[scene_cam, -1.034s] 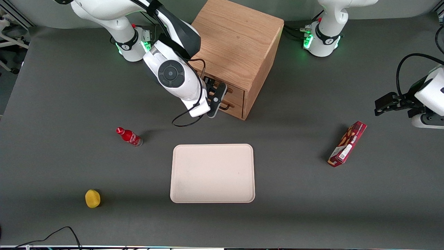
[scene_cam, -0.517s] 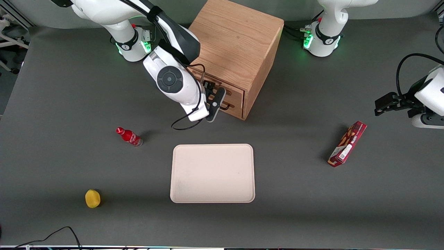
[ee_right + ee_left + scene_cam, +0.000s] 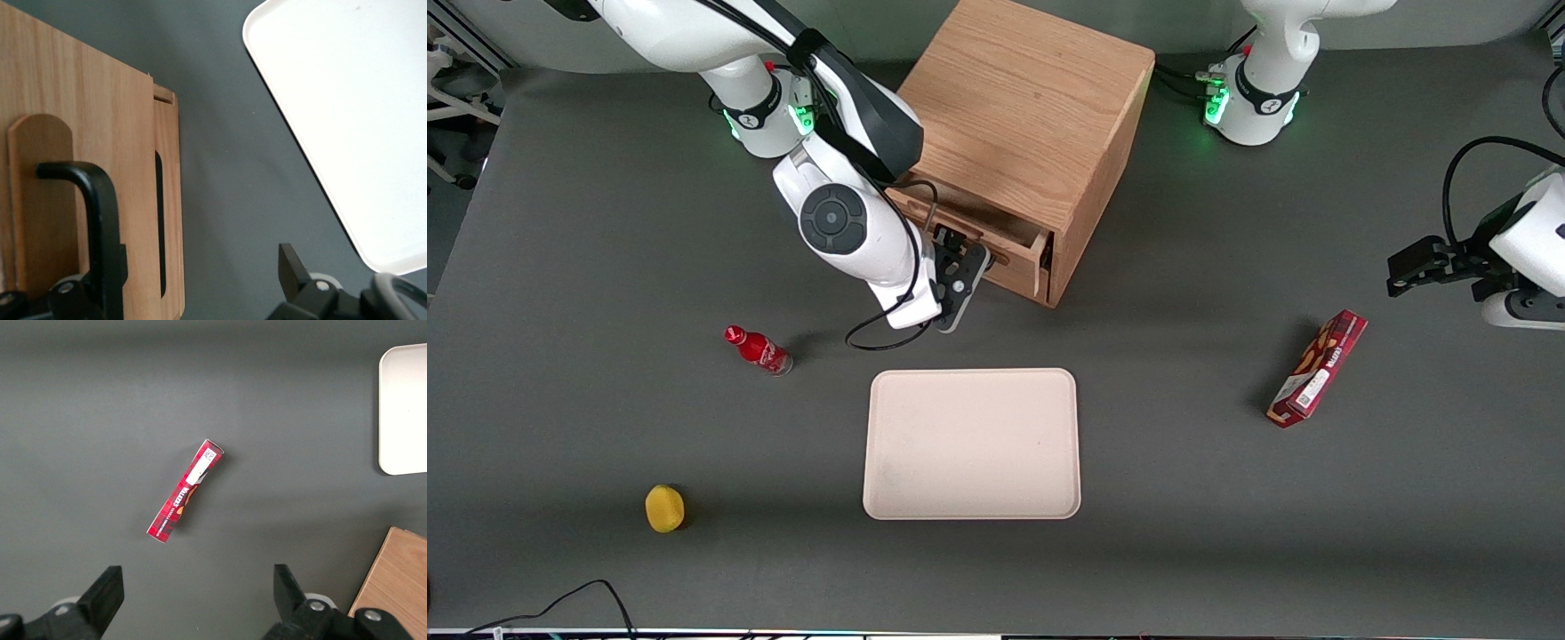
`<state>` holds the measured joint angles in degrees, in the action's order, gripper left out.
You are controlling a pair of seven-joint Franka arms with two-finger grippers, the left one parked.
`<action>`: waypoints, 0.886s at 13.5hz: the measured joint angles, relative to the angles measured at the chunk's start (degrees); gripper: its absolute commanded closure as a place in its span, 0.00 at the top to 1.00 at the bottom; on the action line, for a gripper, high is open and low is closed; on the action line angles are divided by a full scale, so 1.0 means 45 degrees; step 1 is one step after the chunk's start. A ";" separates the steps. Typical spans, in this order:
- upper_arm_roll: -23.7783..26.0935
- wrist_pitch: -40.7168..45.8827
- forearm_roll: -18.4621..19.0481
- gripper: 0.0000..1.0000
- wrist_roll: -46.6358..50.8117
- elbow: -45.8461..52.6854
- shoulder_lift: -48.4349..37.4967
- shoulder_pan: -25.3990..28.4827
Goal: Open upper drawer
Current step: 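Pull the upper drawer outward by its handle with the right gripper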
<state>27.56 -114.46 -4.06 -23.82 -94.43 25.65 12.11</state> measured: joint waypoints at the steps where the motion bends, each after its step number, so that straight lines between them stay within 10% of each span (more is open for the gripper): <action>1: -0.0075 -0.0018 0.0051 1.00 0.0000 0.0039 0.0000 -0.0016; 12: -0.0316 -0.0023 0.1073 1.00 -0.0316 0.0665 0.0190 -0.0236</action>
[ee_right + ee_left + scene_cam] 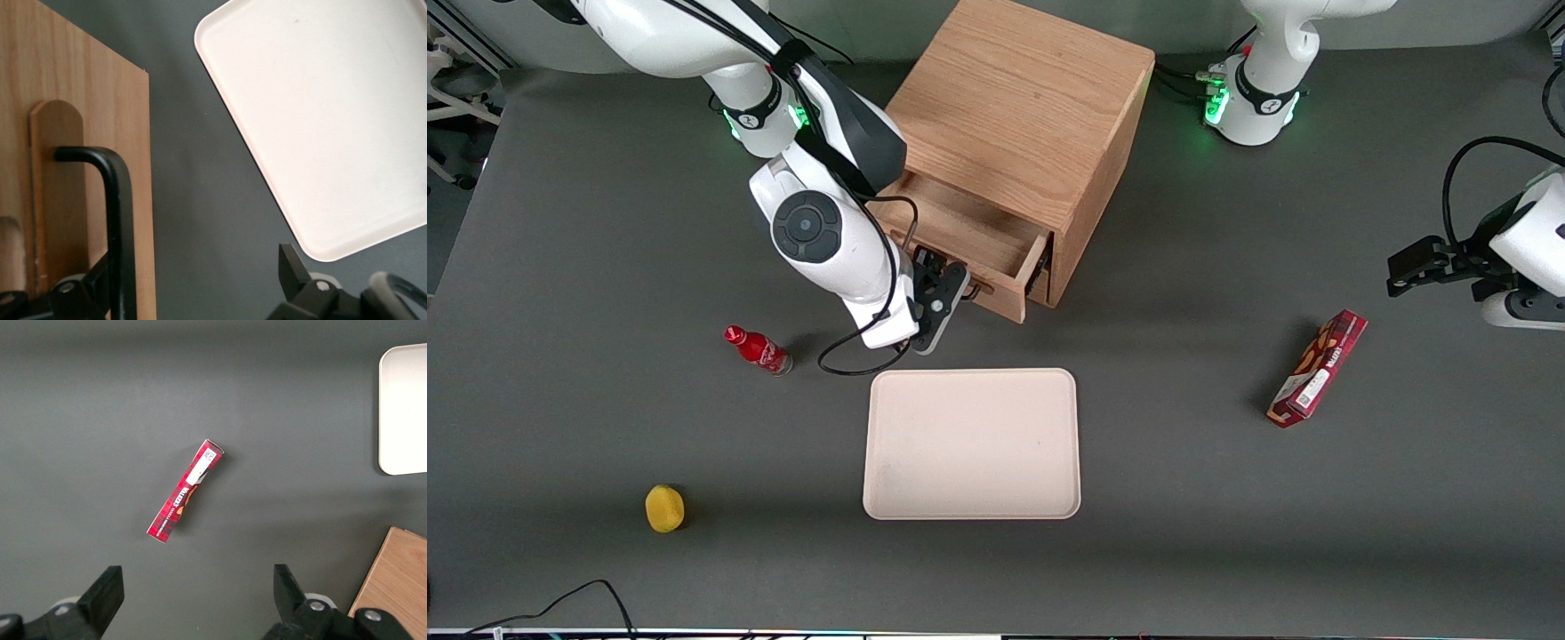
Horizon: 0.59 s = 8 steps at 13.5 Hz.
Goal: Open upper drawer
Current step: 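Pull the upper drawer outward by its handle with the right gripper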
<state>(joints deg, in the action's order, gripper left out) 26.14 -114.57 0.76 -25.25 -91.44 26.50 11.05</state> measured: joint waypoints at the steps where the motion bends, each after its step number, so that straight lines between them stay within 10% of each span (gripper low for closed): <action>1: -0.0049 0.0000 0.0039 1.00 -0.0051 0.0097 0.0093 0.0000; 8: -0.0373 0.0019 0.0275 1.00 -0.0625 0.0927 0.0665 -0.0025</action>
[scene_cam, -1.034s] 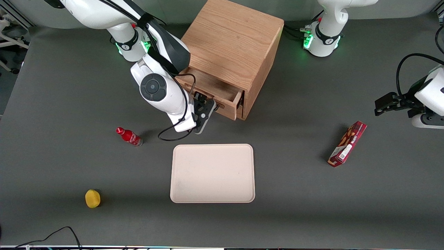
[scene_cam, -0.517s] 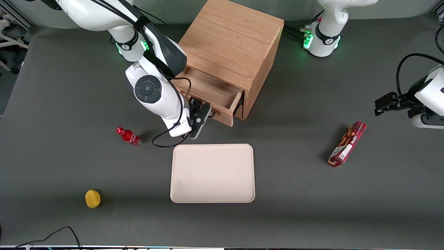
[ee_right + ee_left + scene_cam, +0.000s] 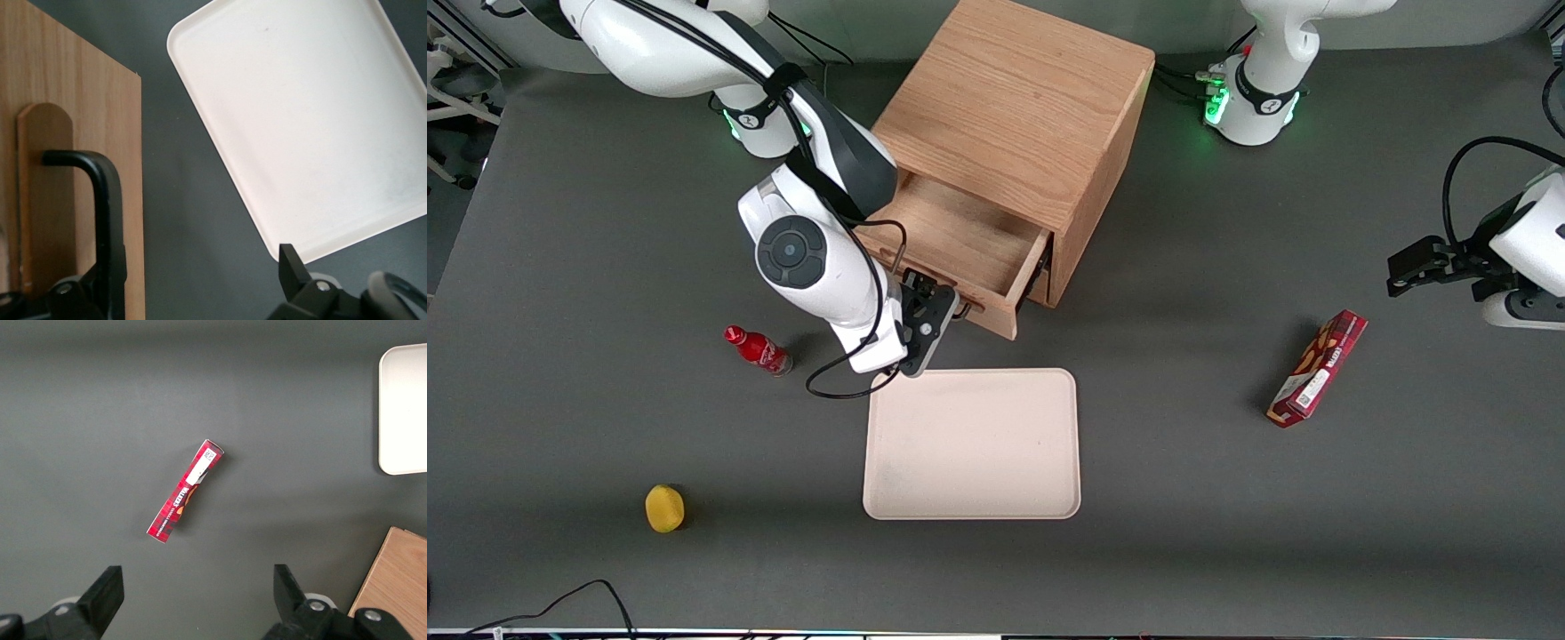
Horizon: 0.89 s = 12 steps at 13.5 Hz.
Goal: Open upper drawer
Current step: 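Pull the upper drawer outward by its handle with the right gripper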
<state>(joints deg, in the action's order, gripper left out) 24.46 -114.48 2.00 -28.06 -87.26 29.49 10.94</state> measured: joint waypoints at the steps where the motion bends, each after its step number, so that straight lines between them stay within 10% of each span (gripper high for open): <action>1: -0.0018 -0.0003 0.0018 1.00 -0.0043 0.0115 0.0075 0.0001; 12: -0.1050 -0.0022 0.0066 1.00 -0.1073 0.1386 0.0775 -0.0002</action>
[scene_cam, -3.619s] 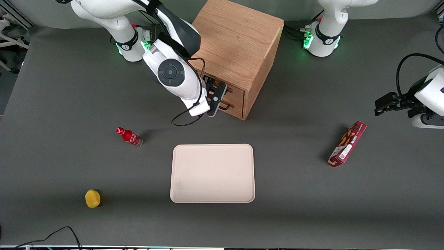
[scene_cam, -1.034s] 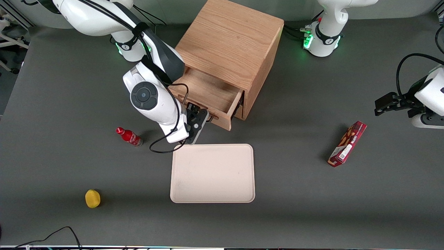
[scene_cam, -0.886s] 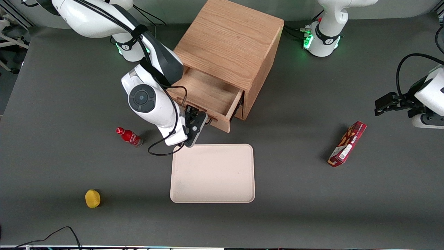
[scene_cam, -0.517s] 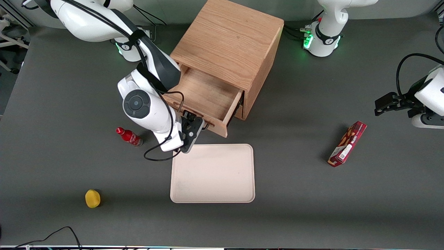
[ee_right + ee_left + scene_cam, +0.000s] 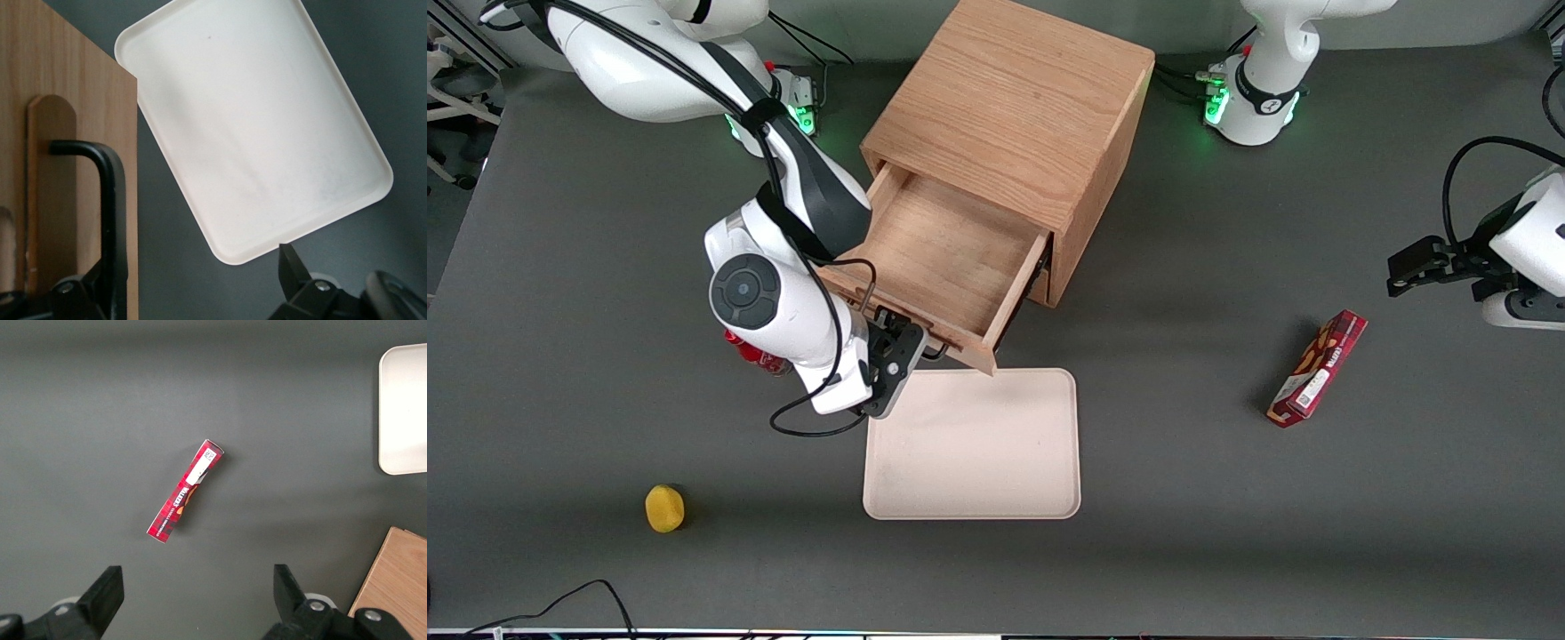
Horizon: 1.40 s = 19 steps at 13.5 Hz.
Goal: Open upper drawer
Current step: 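Pull the upper drawer outward by its handle with the right gripper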
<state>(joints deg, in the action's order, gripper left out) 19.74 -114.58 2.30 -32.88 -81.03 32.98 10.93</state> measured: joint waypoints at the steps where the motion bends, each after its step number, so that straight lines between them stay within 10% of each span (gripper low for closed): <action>1: -0.0063 0.0000 0.0000 1.00 -0.0039 0.0074 0.0059 0.0000; 19: -0.0496 0.0241 0.0544 1.00 -0.0412 0.1707 0.1075 0.0093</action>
<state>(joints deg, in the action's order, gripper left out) 17.50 -113.50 4.75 -34.74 -73.35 37.81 11.35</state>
